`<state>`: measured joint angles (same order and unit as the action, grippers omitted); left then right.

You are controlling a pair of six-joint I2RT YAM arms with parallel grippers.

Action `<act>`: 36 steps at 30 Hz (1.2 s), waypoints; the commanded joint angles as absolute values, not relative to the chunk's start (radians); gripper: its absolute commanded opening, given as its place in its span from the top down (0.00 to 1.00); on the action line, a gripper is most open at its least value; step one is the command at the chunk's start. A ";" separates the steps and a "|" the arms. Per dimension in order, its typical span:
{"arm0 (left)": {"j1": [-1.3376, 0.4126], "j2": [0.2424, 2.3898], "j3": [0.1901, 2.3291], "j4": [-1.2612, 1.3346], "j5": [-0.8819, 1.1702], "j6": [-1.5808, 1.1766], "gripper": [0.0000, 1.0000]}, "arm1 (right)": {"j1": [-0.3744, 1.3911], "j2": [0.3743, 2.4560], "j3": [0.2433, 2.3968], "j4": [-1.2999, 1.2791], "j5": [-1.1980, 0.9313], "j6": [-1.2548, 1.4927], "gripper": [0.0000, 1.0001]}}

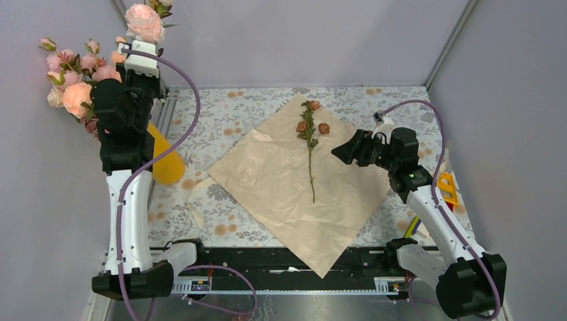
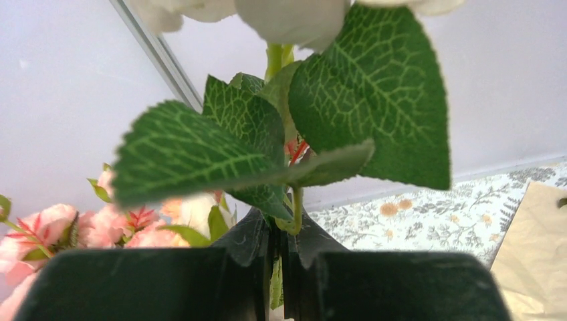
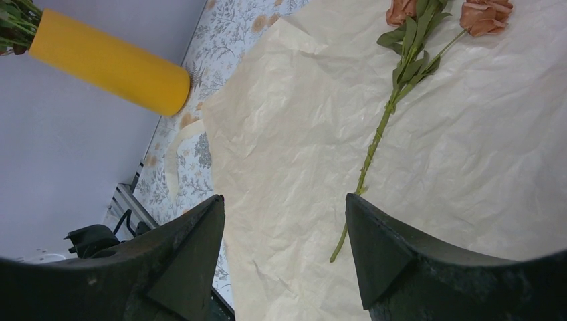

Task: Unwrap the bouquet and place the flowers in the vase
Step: Insert the fake flower into the vase.

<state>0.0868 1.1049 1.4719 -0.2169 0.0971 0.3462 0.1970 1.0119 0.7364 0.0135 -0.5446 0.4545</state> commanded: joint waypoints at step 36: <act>0.156 0.994 1.212 -0.114 0.086 0.354 1.00 | 0.192 0.960 0.700 0.051 -0.581 0.472 0.28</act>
